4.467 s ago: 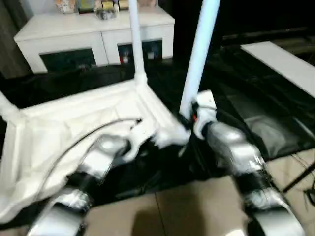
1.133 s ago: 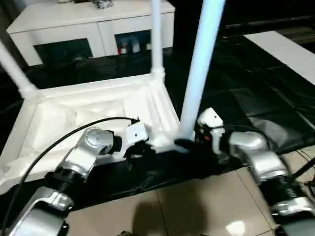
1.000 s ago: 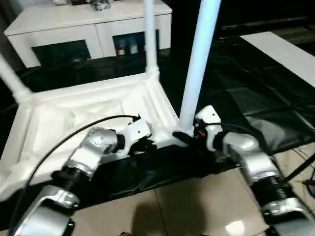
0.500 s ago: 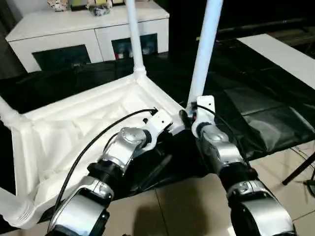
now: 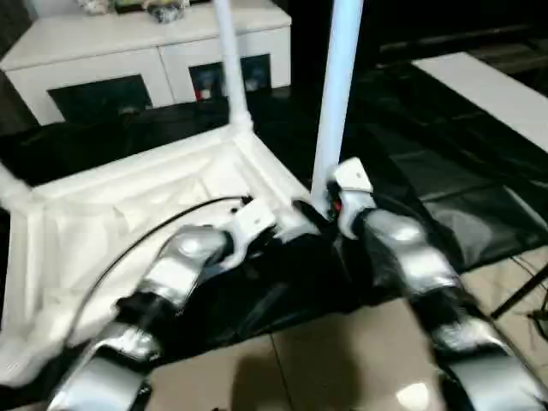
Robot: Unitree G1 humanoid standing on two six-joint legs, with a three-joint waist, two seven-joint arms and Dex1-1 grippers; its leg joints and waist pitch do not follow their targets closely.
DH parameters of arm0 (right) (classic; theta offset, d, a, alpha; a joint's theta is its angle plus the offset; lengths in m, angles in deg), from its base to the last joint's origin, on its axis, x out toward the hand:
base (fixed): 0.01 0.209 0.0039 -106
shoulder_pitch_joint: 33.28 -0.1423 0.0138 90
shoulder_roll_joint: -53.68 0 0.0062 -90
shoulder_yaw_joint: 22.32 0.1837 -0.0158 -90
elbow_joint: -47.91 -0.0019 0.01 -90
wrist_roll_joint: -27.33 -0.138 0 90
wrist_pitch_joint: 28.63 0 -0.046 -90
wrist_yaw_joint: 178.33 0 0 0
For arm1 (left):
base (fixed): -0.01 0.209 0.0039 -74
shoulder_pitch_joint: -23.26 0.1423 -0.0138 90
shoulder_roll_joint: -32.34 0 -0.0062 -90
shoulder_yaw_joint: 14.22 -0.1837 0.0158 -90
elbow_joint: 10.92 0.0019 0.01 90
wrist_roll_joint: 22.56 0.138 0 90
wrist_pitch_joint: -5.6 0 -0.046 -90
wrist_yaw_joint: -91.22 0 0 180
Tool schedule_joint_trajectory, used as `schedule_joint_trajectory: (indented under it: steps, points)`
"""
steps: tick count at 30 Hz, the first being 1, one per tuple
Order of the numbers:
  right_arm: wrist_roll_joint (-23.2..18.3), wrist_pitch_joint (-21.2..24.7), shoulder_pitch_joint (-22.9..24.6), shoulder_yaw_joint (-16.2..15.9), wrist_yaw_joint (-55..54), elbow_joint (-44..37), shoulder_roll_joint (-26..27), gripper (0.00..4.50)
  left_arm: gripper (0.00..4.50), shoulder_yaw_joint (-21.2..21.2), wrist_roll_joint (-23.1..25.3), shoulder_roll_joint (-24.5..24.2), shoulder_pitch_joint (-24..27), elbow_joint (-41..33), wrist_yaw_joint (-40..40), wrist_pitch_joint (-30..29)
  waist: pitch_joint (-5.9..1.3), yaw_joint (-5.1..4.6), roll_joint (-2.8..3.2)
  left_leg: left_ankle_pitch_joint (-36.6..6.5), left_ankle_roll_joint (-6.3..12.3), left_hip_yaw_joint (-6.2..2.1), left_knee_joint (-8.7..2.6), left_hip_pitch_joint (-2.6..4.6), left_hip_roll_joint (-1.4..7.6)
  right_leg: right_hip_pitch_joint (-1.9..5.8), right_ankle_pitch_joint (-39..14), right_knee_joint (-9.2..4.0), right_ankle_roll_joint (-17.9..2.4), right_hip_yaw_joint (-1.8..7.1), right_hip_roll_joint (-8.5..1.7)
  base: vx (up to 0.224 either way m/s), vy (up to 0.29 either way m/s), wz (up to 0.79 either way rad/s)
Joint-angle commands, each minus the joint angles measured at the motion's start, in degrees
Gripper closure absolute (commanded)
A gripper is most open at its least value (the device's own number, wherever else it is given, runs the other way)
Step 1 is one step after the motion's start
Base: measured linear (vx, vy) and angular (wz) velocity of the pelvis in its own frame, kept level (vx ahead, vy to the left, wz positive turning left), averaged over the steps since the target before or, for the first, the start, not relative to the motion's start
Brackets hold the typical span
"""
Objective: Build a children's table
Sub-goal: Rotate leg to tighten
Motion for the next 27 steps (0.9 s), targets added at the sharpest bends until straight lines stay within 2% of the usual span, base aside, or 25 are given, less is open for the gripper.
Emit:
schedule_joint_trajectory:
  steps: [1,2,3,6,10,12,14,15,18,21,25,27]
  points:
    - [-1.30,1.32,1.61,-2.92,8.75,-5.17,-2.68,0.60,4.50,-1.73,-0.46,-1.80,1.70,-1.60,4.79,2.28,-4.20,0.33,-0.73,-11.95,5.28,-0.48,-3.48,0.79,1.49,3.03,-6.75,-3.10,-14.41,1.05,-1.89,0.000,0.000,0.00]
    - [-1.30,1.32,1.61,-2.92,8.75,-5.17,-2.68,0.60,4.50,-1.73,-0.46,-1.80,1.70,-1.60,4.79,2.28,-4.17,0.38,-0.79,-12.38,5.21,-0.50,-3.53,0.84,1.51,3.00,-7.35,-3.19,-14.39,1.03,-1.93,0.000,0.000,0.00]
    - [-2.38,2.21,3.16,-4.35,13.59,-8.14,-5.82,0.60,4.50,-2.24,-1.40,-3.61,2.65,-2.87,9.03,3.35,-4.02,0.32,-0.80,-13.48,4.77,-0.47,-3.67,0.91,1.48,2.88,-9.26,-3.35,-14.42,1.04,-1.88,0.000,0.000,0.00]
    - [-3.81,3.98,4.18,-4.98,17.90,-10.29,-8.74,0.60,4.50,-1.72,-4.08,-5.08,3.69,-5.23,14.21,2.36,-3.70,0.43,-0.95,-16.95,3.15,-0.49,-4.06,1.21,1.71,2.58,-14.62,-3.72,-13.61,1.30,-2.00,0.000,0.000,0.00]
    - [-4.03,4.31,4.02,-4.29,19.33,-10.59,-8.99,0.60,4.50,-1.57,-5.66,-5.99,4.20,-7.02,16.91,1.79,-3.59,0.34,-1.19,-18.10,2.10,-0.50,-4.19,1.25,1.65,2.25,-17.92,-3.98,-12.76,1.47,-2.08,0.000,0.000,0.00]
    - [-4.41,4.91,3.94,-4.14,20.23,-10.86,-8.88,0.60,4.50,-1.56,-6.06,-6.16,4.34,-7.45,17.48,1.57,-3.64,0.51,-1.11,-17.72,1.99,-0.45,-4.15,1.45,1.72,2.07,-17.43,-3.94,-12.73,1.58,-2.05,0.000,0.000,0.00]
    - [-4.35,5.45,3.69,-4.54,21.13,-10.89,-8.89,0.60,4.50,-1.51,-5.83,-6.15,4.20,-7.27,17.47,1.75,-3.73,0.67,-1.17,-16.57,2.19,-0.47,-4.13,1.26,1.70,2.24,-15.88,-3.74,-12.79,1.57,-2.03,0.000,0.000,0.00]
    - [-4.33,5.47,3.65,-4.58,21.14,-10.84,-8.87,0.88,4.50,-1.50,-5.75,-6.14,4.16,-7.17,17.39,1.82,-3.72,0.70,-1.17,-16.26,2.22,-0.47,-4.14,1.24,1.71,2.22,-15.49,-3.69,-12.80,1.56,-2.01,0.000,0.000,0.00]
    - [-4.40,5.70,3.51,-5.00,21.29,-10.68,-9.09,0.98,4.50,-1.39,-5.51,-6.20,4.15,-7.08,17.35,1.92,-3.86,0.87,-1.26,-14.67,2.67,-0.38,-3.93,1.19,1.63,2.34,-13.49,-3.51,-13.27,1.56,-2.04,0.000,0.000,0.00]
    - [-3.81,5.66,3.62,-5.29,22.00,-10.36,-9.36,1.41,4.50,-1.20,-5.58,-6.43,4.31,-7.53,17.61,1.51,-3.90,1.05,-1.31,-13.90,2.97,-0.32,-3.80,1.17,1.59,2.37,-13.23,-3.49,-13.29,1.55,-2.07,0.000,0.000,0.00]
    - [-3.72,5.92,3.77,-4.75,22.17,-10.30,-9.17,1.75,4.50,-1.17,-5.57,-6.67,4.39,-7.62,17.81,1.40,-3.85,1.18,-1.09,-14.41,2.65,-0.36,-3.87,1.26,1.64,2.28,-14.27,-3.54,-13.06,1.55,-2.04,0.000,0.000,0.00]
    - [-3.99,6.26,3.87,-4.41,21.82,-10.26,-9.01,1.75,4.50,-1.22,-5.51,-6.74,4.48,-7.68,17.92,1.35,-3.85,1.14,-1.27,-14.56,2.53,-0.36,-3.88,1.22,1.60,2.34,-14.31,-3.56,-12.95,1.54,-2.02,0.000,0.000,0.00]
